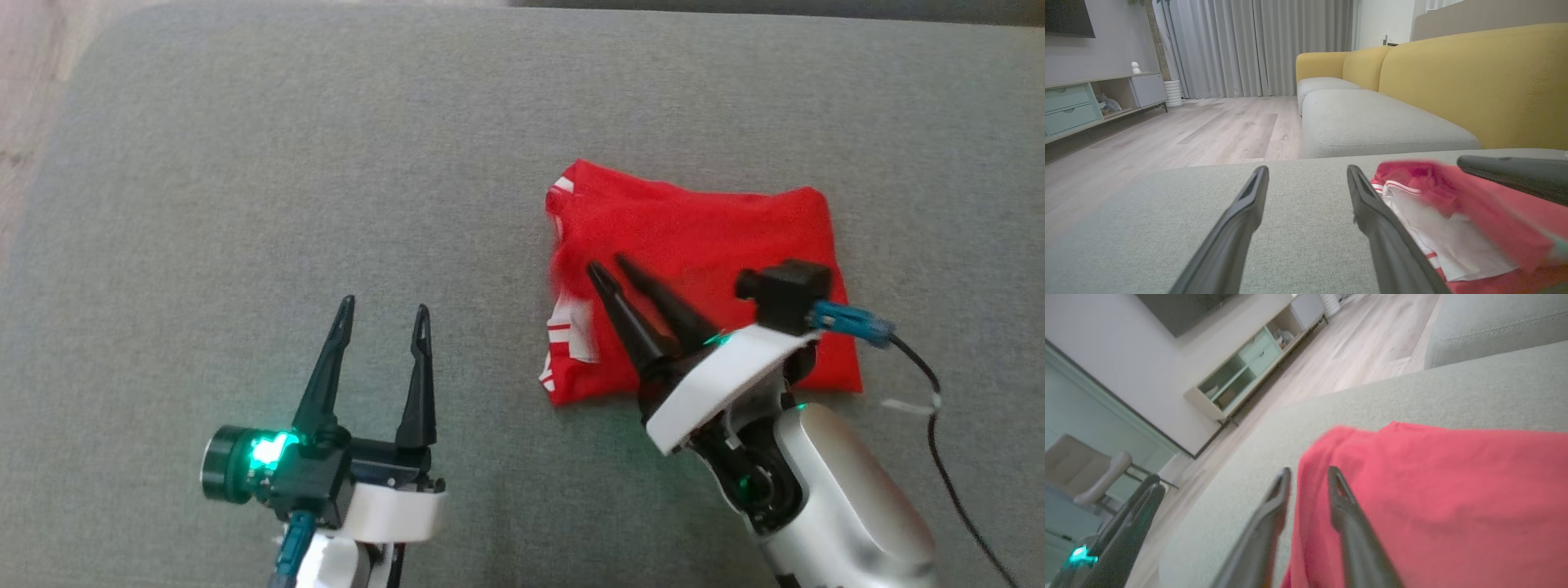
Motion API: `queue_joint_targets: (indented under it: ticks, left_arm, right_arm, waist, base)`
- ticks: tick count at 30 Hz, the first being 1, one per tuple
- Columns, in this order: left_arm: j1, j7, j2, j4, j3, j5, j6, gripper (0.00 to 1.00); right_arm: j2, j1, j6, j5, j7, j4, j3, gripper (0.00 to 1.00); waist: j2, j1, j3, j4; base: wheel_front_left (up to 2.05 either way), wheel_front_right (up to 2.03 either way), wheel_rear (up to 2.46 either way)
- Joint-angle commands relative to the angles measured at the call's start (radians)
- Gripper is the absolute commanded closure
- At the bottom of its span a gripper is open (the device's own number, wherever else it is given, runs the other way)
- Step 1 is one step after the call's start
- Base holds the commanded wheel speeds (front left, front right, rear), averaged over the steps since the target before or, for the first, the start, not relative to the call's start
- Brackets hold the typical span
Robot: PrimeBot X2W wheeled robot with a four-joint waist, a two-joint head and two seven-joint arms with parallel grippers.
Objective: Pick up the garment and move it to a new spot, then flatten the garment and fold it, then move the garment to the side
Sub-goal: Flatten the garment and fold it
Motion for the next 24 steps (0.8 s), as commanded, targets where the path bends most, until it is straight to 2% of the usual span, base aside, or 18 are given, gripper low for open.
queue_joint_targets:
  ticks: [1,4,6,9,13,19,24]
  left_arm:
    - [-0.023,-0.005,-0.006,-0.025,0.034,0.009,-0.002,0.0]
    - [-0.021,-0.005,-0.014,-0.026,0.045,0.011,-0.003,0.0]
    - [-0.018,-0.005,-0.015,-0.025,0.05,0.012,-0.003,0.0]
    - [-0.004,-0.005,-0.017,-0.025,0.068,0.015,-0.003,0.0]
    - [0.025,-0.005,-0.02,-0.038,0.1,0.009,-0.002,0.0]
    - [0.1,-0.005,-0.025,-0.056,0.139,-0.012,-0.015,0.0]
    - [0.186,-0.005,-0.029,-0.062,0.178,-0.028,-0.022,0.0]
  right_arm:
    - [0.021,-0.044,-0.001,0.037,-0.06,-0.029,0.027,0.0]
    - [0.022,-0.066,-0.001,0.088,-0.165,-0.013,0.026,0.0]
    - [0.022,-0.072,-0.001,0.092,-0.192,-0.008,0.013,0.0]
    - [0.02,-0.079,-0.001,0.048,-0.258,0.003,-0.057,0.0]
    - [-0.035,-0.044,-0.001,0.003,-0.342,0.006,-0.161,0.0]
    - [-0.145,0.059,-0.001,-0.08,-0.422,0.039,-0.217,0.0]
    - [-0.16,0.138,-0.001,-0.152,-0.436,0.068,-0.217,0.0]
  waist:
    - [0.0,-0.0001,0.001,0.01]
    - [0.0,-0.0001,-0.006,0.009]
    - [0.0,-0.0001,-0.012,0.006]
    - [0.0,-0.0001,-0.031,-0.01]
    - [0.0,-0.0001,-0.071,-0.045]
    - [0.0,-0.0001,-0.133,-0.1]
    - [0.0,-0.0001,-0.19,-0.138]
  base:
    - [0.0,0.0,0.0]
    - [0.0,0.0,0.0]
    - [0.0,0.0,0.0]
    - [0.0,0.0,0.0]
    - [0.0,0.0,0.0]
    - [0.0,0.0,0.0]
    - [0.0,0.0,0.0]
